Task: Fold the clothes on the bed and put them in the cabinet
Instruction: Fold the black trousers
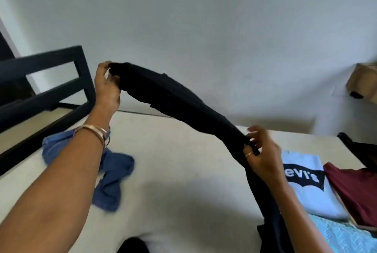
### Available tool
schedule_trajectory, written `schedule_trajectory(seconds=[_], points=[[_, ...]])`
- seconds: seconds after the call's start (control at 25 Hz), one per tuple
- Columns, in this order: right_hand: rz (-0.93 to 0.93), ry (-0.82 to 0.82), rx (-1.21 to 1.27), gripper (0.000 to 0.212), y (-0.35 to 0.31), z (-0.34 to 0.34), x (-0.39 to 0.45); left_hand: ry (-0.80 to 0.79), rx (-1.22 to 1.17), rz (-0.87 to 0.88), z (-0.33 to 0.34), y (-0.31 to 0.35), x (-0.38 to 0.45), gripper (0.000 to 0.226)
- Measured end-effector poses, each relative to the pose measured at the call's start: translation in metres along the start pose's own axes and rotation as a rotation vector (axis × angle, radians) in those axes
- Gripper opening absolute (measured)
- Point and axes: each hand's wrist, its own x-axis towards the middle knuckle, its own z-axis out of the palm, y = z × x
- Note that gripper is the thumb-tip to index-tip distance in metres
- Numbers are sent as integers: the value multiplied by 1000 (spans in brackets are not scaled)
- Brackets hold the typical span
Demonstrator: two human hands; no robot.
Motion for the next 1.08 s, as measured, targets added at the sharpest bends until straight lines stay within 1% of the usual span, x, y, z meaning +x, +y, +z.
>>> schedule_trajectory(seconds=[0.08,0.12,0.2,0.24,0.28,0.32,0.36,0.4,0.44,0.52,0.56,0.6,0.64,0.68,0.72,0.76,0.8,0.84,0.92,0.96,1.0,1.04,1.08], points=[[-205,-230,-91,46,5,53,-56,191,-96,-153,-57,-52,-25,32],[-272,-392,-152,48,8,79,-88,239,-133,-308,-83,-79,-45,23],[-304,-834,-269,54,17,136,-158,253,40,-655,-147,-153,-102,13],[-274,-999,-317,56,25,152,-186,189,165,-815,-168,-188,-137,7],[-229,-1120,-375,55,32,164,-211,189,237,-986,-184,-216,-172,12],[-180,-1209,-427,55,40,173,-232,261,191,-1165,-195,-239,-202,35],[-139,-1215,-446,57,44,177,-245,355,113,-1301,-201,-256,-224,50],[-113,-1197,-461,61,49,181,-256,405,96,-1364,-204,-270,-236,55],[-61,-1223,-483,70,50,184,-265,436,140,-1377,-205,-288,-243,59],[-25,-1197,-590,87,60,186,-278,457,298,-1353,-203,-311,-247,74],[36,-1162,-599,90,66,187,-283,458,356,-1334,-202,-321,-249,79],[73,-1135,-587,89,70,186,-284,453,398,-1318,-203,-329,-249,77],[34,-1072,-565,83,75,186,-285,461,413,-1280,-199,-331,-245,68],[-22,-1010,-523,72,77,184,-285,485,406,-1255,-192,-322,-240,58],[-61,-968,-451,54,81,184,-286,518,423,-1247,-187,-318,-238,53],[-33,-948,-362,32,81,180,-286,549,472,-1247,-184,-317,-237,52],[39,-899,-282,13,83,178,-285,561,608,-1262,-175,-312,-236,56],[195,-879,-217,16,81,173,-281,540,801,-1251,-163,-308,-239,63],[578,-844,-84,33,76,160,-279,363,1150,-1117,-135,-298,-254,79],[774,-778,11,38,80,152,-282,228,1279,-1025,-118,-294,-269,84],[988,-697,111,43,82,144,-286,60,1397,-905,-102,-291,-287,83],[1181,-585,209,45,87,136,-290,-142,1478,-775,-85,-289,-305,77],[1341,-453,305,45,92,128,-294,-358,1498,-639,-68,-286,-322,68]])
